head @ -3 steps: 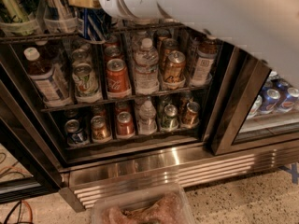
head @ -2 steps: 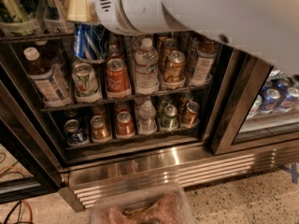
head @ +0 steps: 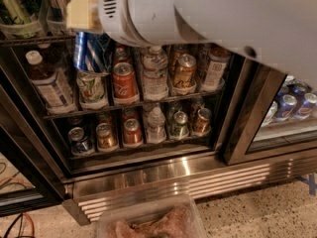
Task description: Pick pepsi can from top shelf of fridge
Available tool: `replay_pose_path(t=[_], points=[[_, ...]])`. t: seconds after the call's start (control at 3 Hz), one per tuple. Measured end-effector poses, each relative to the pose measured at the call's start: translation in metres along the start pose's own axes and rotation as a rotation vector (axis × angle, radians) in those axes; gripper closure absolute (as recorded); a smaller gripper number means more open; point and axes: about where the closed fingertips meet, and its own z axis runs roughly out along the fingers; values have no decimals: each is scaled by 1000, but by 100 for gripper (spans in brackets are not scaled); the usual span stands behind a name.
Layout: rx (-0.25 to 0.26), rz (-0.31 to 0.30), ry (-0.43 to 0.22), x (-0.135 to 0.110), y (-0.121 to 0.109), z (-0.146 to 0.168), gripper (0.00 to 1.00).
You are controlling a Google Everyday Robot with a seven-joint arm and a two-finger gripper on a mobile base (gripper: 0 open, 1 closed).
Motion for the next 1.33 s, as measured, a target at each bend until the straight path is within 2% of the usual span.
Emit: replay_pose_path(t=[0.33, 0.67, 1.33], points=[[30, 138, 31, 39, 2, -17, 100], [77, 212, 49, 65, -5, -31, 100], [77, 213, 49, 65, -5, -31, 100]])
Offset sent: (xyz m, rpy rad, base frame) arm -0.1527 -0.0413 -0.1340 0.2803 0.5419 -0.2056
